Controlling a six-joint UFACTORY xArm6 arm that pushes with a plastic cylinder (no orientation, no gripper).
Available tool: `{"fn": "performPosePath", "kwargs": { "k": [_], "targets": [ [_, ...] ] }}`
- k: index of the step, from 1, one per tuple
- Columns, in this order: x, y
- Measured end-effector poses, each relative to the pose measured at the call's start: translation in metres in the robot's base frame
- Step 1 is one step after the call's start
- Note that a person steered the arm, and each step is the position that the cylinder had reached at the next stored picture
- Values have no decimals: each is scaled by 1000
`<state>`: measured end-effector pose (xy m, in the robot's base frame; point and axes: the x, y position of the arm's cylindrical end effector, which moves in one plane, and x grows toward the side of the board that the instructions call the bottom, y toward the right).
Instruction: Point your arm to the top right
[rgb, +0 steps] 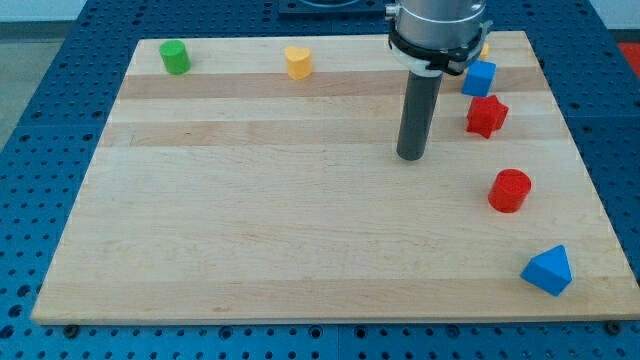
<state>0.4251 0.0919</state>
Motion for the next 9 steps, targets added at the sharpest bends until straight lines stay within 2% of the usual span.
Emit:
{"fn": "performPosePath", "kwargs": {
  "k": [2, 3, 5, 6, 7, 8, 9],
  "targets": [
    [0, -17],
    [30, -58],
    [29, 88],
    [-3, 140],
    [-61, 203],
    [-131, 224],
    [-193, 217]
  ]
}}
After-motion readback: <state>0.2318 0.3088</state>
